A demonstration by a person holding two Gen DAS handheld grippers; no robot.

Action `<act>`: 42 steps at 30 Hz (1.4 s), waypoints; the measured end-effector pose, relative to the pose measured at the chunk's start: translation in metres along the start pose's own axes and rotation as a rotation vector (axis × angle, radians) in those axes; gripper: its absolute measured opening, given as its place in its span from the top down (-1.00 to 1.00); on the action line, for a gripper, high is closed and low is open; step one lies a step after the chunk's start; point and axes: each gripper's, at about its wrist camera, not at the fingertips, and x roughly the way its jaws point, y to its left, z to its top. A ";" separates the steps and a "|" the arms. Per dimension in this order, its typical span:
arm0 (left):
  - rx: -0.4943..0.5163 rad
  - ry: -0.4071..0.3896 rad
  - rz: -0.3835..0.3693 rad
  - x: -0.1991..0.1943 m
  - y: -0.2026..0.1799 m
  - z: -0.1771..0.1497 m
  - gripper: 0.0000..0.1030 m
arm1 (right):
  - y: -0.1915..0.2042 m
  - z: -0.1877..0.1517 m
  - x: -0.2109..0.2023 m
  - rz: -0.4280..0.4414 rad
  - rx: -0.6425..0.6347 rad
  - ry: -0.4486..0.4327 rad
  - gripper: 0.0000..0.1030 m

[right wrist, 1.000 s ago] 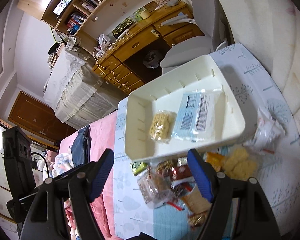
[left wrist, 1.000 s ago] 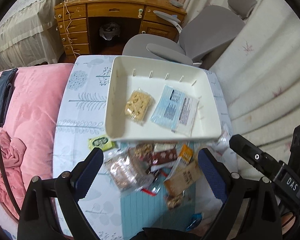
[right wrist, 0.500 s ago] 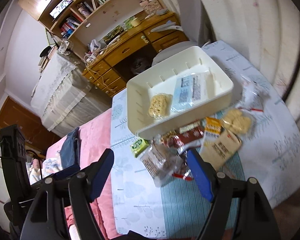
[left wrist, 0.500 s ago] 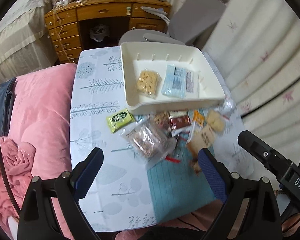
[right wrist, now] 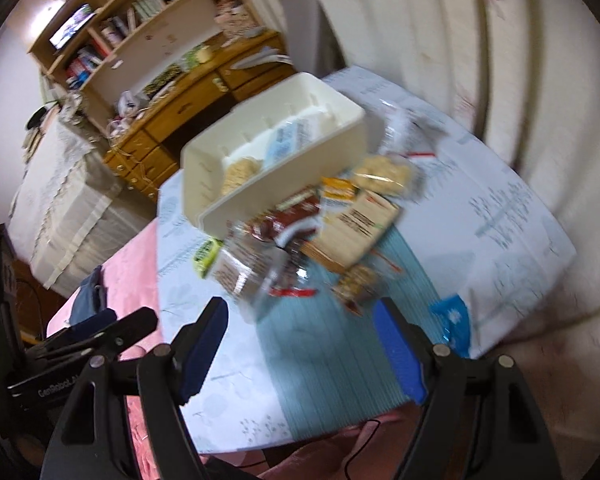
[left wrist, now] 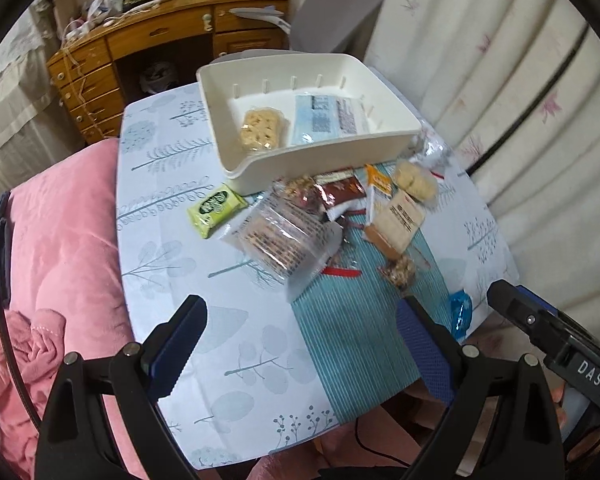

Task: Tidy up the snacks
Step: 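Withdraw both tools from the tray back over the snacks, then grasp the small blue wrapped candy with the right tool while the left tool approaches the nut-cluster bag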

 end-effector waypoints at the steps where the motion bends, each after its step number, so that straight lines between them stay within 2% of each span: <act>1: 0.014 -0.003 -0.005 0.002 -0.004 -0.002 -0.84 | -0.006 -0.003 0.000 -0.015 0.011 0.004 -0.48; 6: 0.087 0.019 -0.016 0.020 -0.027 -0.003 -0.84 | -0.034 -0.019 0.010 -0.090 0.052 0.055 -0.48; 12: 0.107 0.110 -0.050 0.051 -0.052 0.000 -0.84 | -0.069 -0.032 0.032 -0.132 0.091 0.147 -0.48; 17: 0.118 0.190 -0.053 0.079 -0.074 0.005 -0.84 | -0.103 -0.035 0.056 -0.175 0.149 0.260 -0.48; 23: 0.100 0.267 -0.058 0.118 -0.103 0.016 -0.84 | -0.133 -0.030 0.078 -0.174 0.188 0.363 -0.47; 26: 0.103 0.300 -0.051 0.138 -0.119 0.020 -0.84 | -0.145 -0.027 0.093 -0.151 0.199 0.429 -0.35; 31: 0.120 0.344 -0.020 0.167 -0.142 0.025 -0.84 | -0.150 -0.022 0.116 -0.140 0.145 0.532 -0.20; 36: 0.123 0.379 0.019 0.194 -0.153 0.028 -0.84 | -0.144 -0.012 0.131 -0.168 0.053 0.597 -0.02; 40: 0.112 0.389 0.026 0.206 -0.155 0.029 -0.84 | -0.133 -0.007 0.141 -0.159 -0.016 0.639 0.15; 42: 0.109 0.393 0.028 0.212 -0.157 0.030 -0.77 | -0.129 -0.005 0.145 -0.168 -0.044 0.655 0.15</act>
